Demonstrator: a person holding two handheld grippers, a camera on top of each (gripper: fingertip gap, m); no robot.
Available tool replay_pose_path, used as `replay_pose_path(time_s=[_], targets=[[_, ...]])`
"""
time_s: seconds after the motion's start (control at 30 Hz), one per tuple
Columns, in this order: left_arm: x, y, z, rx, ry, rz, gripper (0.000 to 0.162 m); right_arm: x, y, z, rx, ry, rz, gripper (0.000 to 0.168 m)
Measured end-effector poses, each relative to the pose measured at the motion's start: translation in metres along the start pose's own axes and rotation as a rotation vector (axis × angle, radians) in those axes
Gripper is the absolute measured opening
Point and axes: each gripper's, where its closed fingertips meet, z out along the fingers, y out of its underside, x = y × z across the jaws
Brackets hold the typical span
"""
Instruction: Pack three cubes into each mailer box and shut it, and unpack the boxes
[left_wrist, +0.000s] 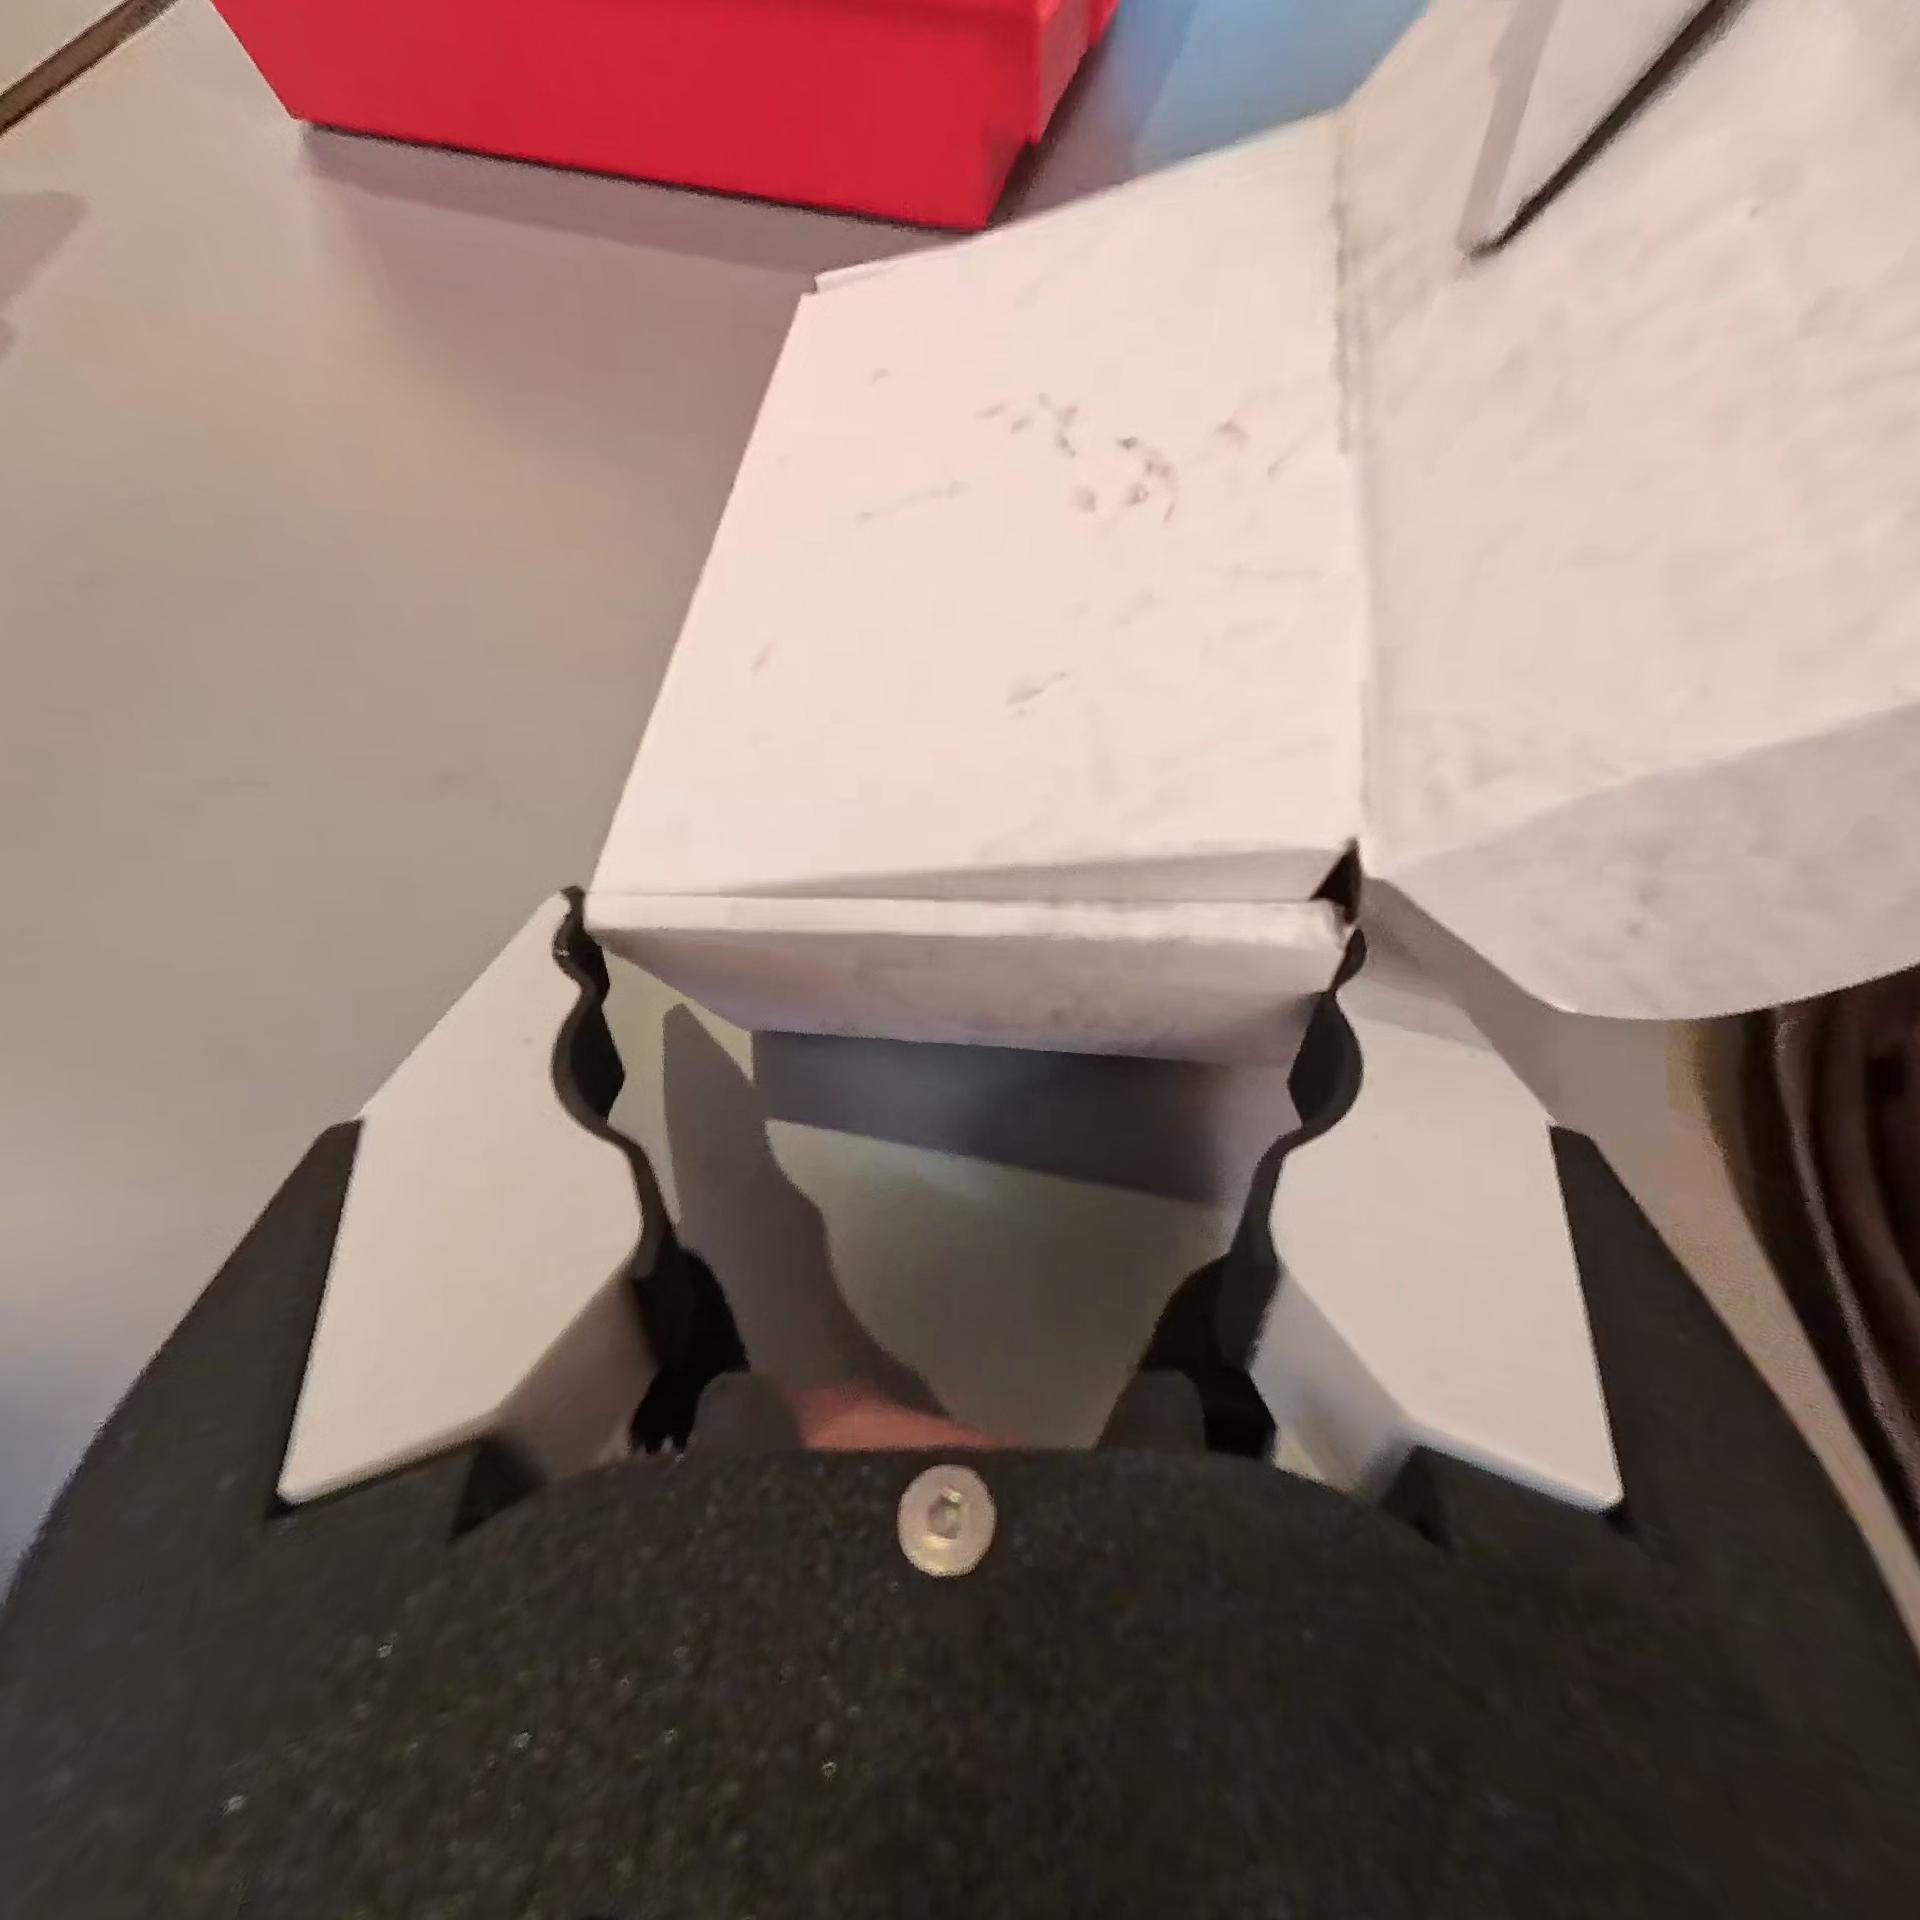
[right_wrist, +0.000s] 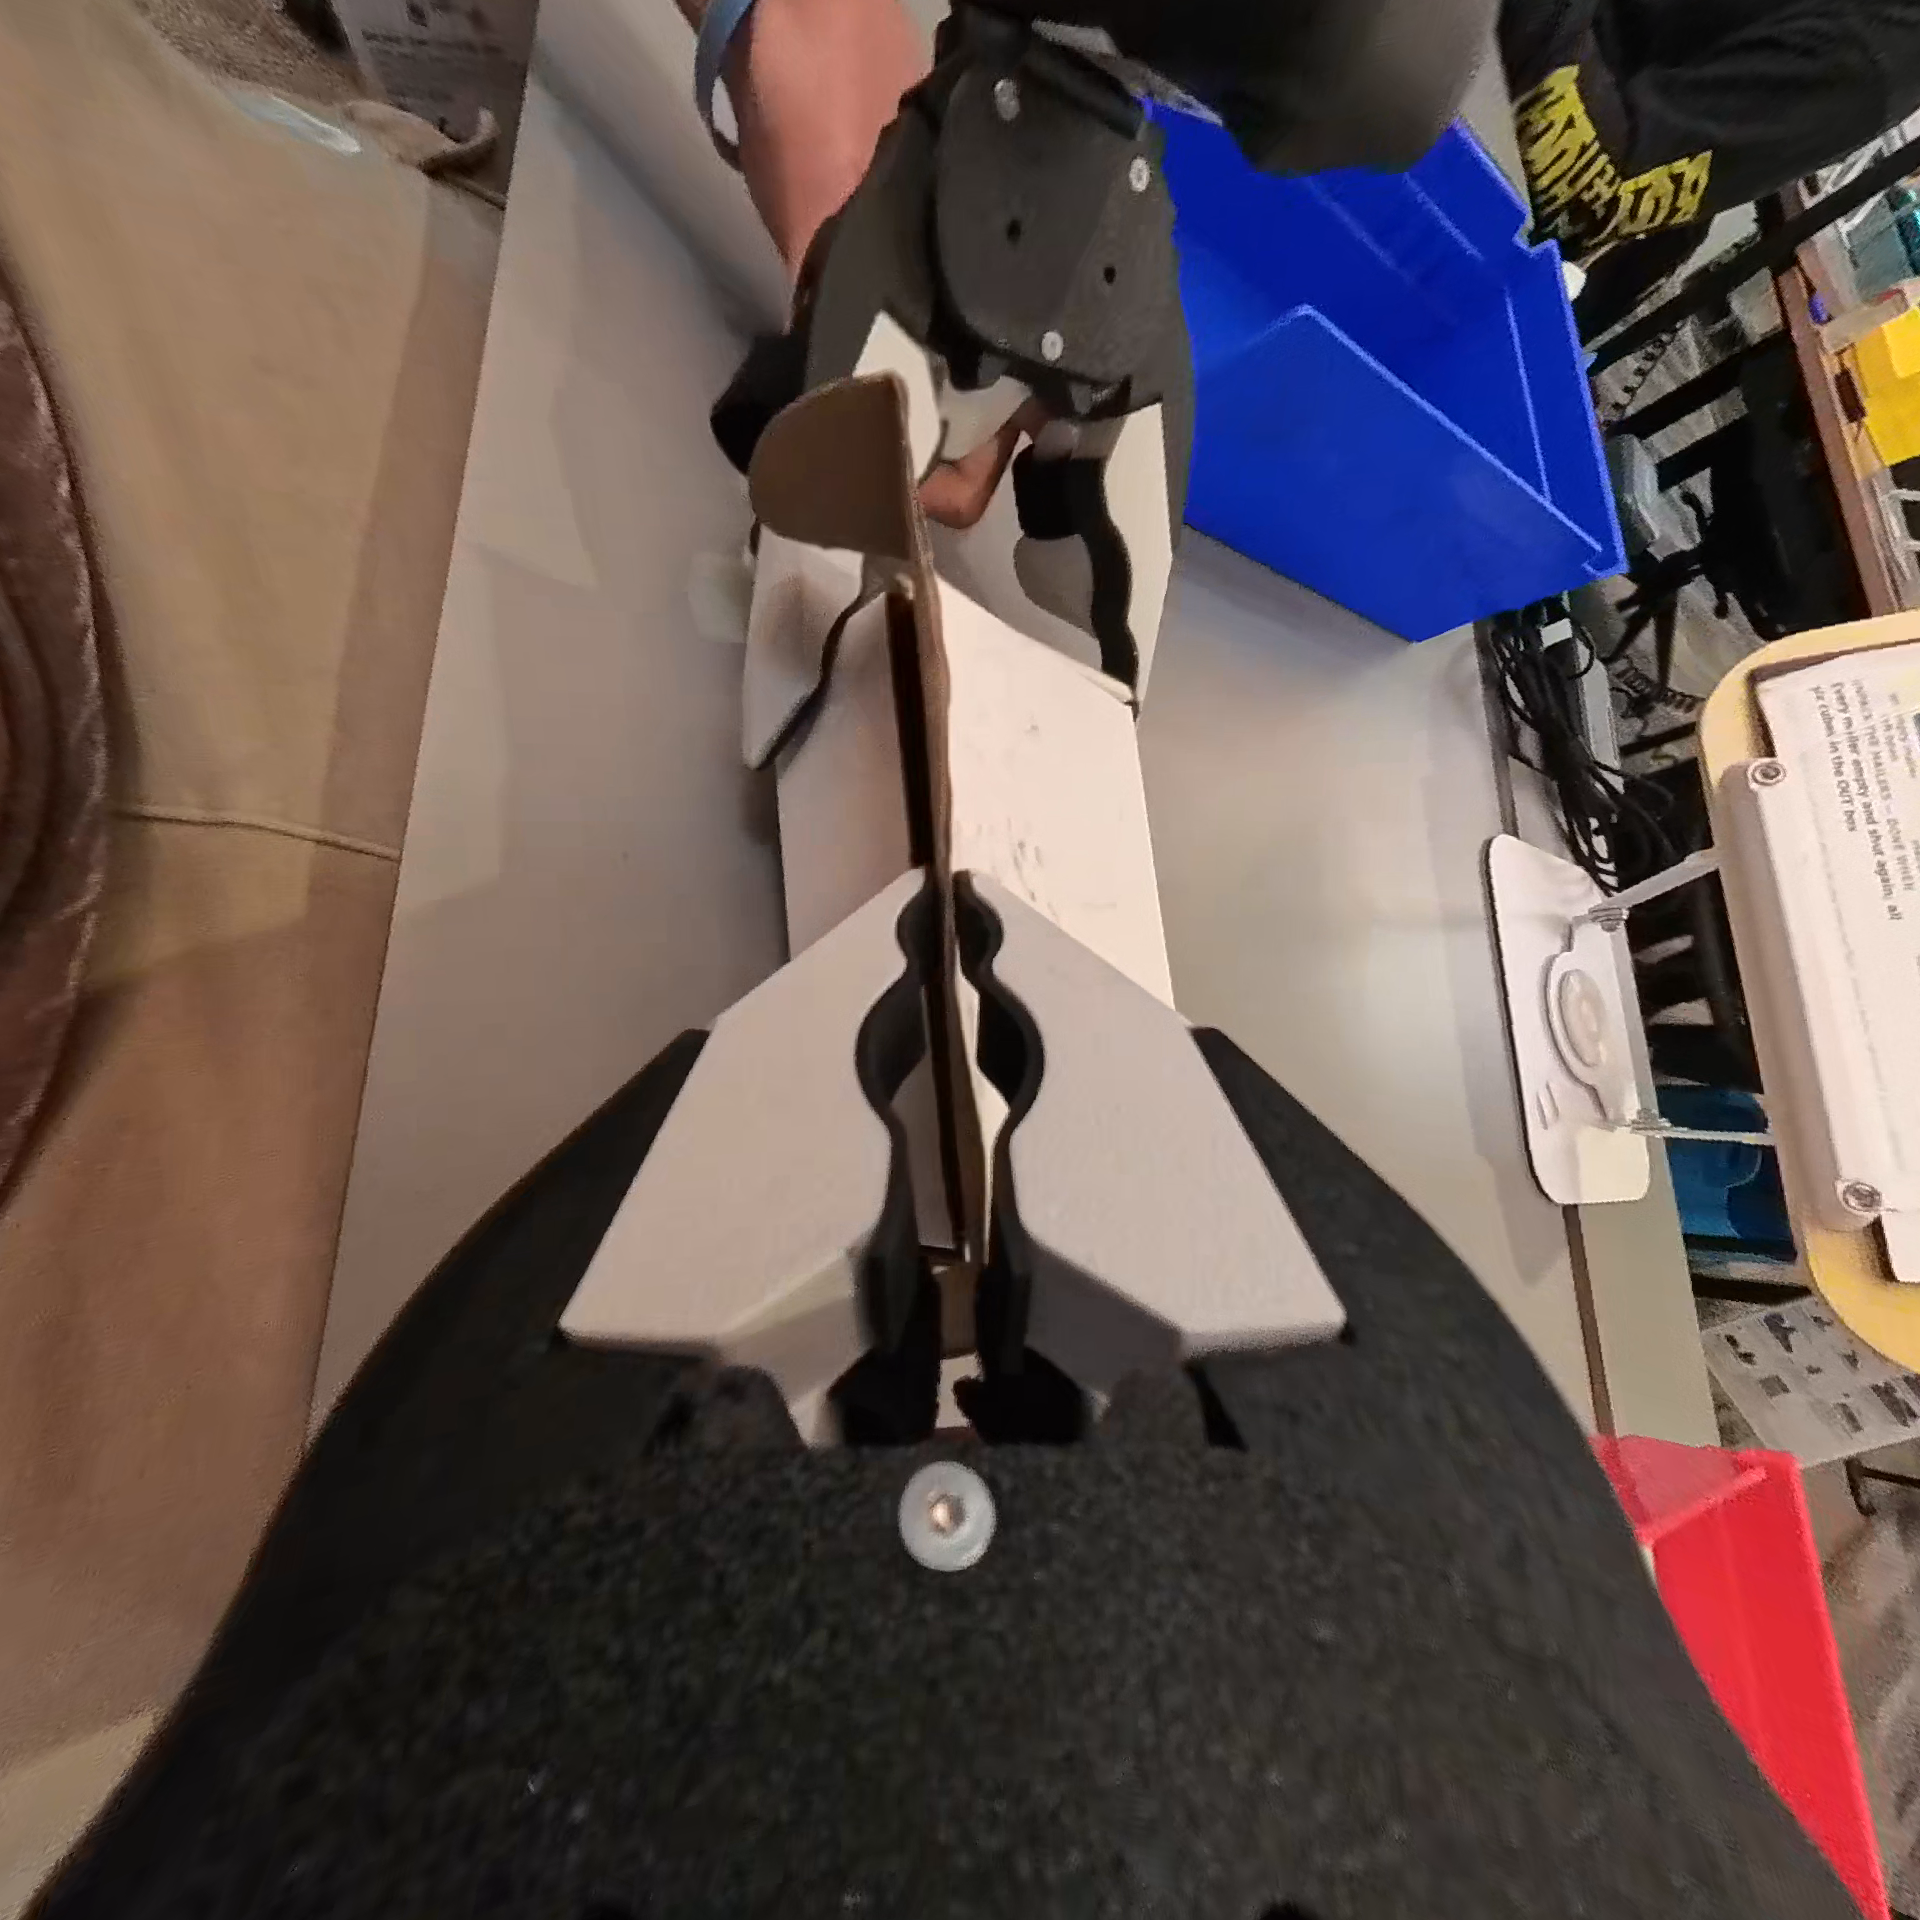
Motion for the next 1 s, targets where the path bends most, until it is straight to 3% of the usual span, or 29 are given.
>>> replay_pose_path(time_s=[0.23,0.43,0.57,0.73,0.97,1.0], targets=[[-0.003,0.004,0.002,-0.024,-0.043,0.044,0.130,0.063,-0.017,-0.012,0.039,0.188,0.085,0.003],[-0.003,0.011,0.004,-0.062,-0.087,0.133,0.130,0.136,-0.001,0.020,-0.206,0.325,-0.145,0.002],[-0.002,0.012,0.004,-0.071,-0.102,0.168,0.130,0.158,0.033,0.058,-0.240,0.199,-0.030,0.002],[0.000,0.012,0.004,-0.070,-0.089,0.177,0.130,0.145,0.083,0.102,-0.319,-0.099,0.227,0.002],[0.001,0.012,0.004,-0.069,-0.090,0.179,0.130,0.131,0.104,0.119,-0.477,-0.243,0.269,0.007],[0.001,0.012,0.004,-0.071,-0.096,0.174,0.130,0.136,0.100,0.117,-0.463,-0.233,0.301,0.015]])
